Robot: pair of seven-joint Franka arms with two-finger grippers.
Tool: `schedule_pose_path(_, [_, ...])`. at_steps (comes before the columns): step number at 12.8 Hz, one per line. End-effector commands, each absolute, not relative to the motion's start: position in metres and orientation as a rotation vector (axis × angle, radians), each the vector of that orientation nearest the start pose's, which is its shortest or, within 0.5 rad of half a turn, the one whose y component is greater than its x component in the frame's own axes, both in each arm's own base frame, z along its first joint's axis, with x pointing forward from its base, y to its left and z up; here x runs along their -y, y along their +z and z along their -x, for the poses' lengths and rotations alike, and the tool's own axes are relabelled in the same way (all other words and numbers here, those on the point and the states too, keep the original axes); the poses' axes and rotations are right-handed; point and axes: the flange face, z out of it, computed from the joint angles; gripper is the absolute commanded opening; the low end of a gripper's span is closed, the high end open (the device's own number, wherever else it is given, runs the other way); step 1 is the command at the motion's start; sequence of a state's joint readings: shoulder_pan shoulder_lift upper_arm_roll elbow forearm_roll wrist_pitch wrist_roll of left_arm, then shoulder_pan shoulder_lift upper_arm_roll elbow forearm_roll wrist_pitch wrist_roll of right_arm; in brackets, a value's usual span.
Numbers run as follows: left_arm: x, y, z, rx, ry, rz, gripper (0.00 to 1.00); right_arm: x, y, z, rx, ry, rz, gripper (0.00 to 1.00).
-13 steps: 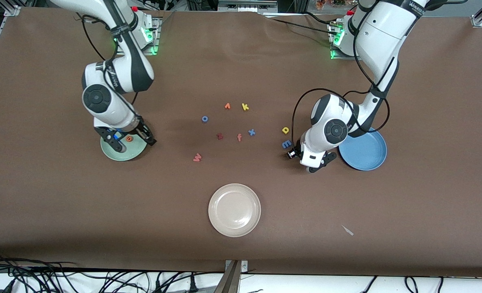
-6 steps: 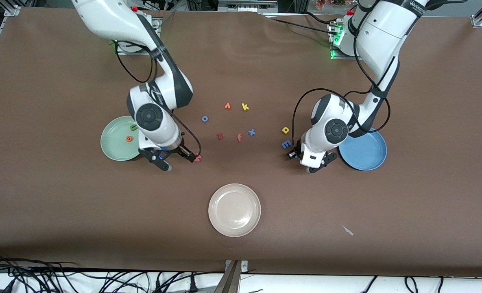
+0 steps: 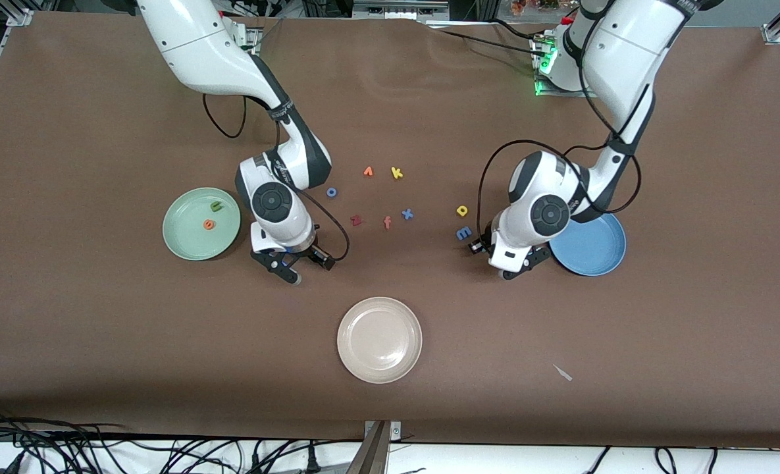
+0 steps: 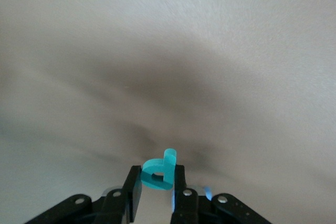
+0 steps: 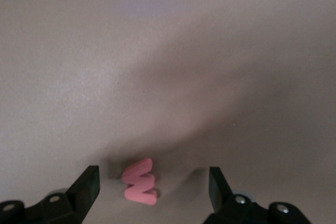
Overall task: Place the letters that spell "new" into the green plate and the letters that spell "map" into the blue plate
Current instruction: 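Carry the teal letter to the blue plate while the right gripper grasps pink letter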
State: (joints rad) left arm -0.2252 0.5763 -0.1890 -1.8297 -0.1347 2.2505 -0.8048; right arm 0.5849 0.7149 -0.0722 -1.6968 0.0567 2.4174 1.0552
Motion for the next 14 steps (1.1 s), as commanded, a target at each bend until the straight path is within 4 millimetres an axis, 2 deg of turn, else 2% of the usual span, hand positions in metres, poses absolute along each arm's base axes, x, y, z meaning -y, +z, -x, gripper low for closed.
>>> schedule_pose_path(1, [0.214,0.263,-0.586,0.657,0.393,3.111,0.15,-0.344,0.174,-0.586,-0.882,-0.009,3.015,0.73])
schedule_pose_path(3, [0.178,0.282,-0.589,0.525,0.458,3.126,0.14,-0.346,0.169,-0.584,-0.873,-0.002,3.020,0.43])
schedule_pose_path(4, [0.158,0.288,-0.591,0.466,0.484,3.135,0.13,-0.345,0.168,-0.584,-0.871,0.000,3.023,0.23])
schedule_pose_path(5, [0.139,0.287,-0.593,0.416,0.514,3.143,0.13,-0.345,0.170,-0.585,-0.859,-0.003,3.024,0.12])
schedule_pose_path(7, [0.110,0.281,-0.595,0.335,0.510,3.117,0.12,-0.344,0.182,-0.589,-0.841,-0.018,3.022,0.02])
schedule_pose_path(8, [0.097,0.273,-0.595,0.283,0.508,3.088,0.12,-0.340,0.207,-0.593,-0.820,-0.033,3.015,0.01])
schedule_pose_path(9, [0.085,0.261,-0.596,0.260,0.530,3.072,0.12,-0.325,0.231,-0.599,-0.797,-0.002,3.046,0.01])
schedule_pose_path(11, [0.057,0.252,-0.598,0.198,0.546,3.069,0.12,-0.281,0.275,-0.602,-0.714,0.113,3.115,0.01])
schedule_pose_path(13, [0.035,0.243,-0.599,0.167,0.563,3.084,0.13,-0.207,0.320,-0.599,-0.593,0.203,3.129,0.01])
schedule_pose_path(14, [0.024,0.241,-0.600,0.151,0.564,3.083,0.14,-0.163,0.335,-0.597,-0.496,0.270,3.123,0.01])
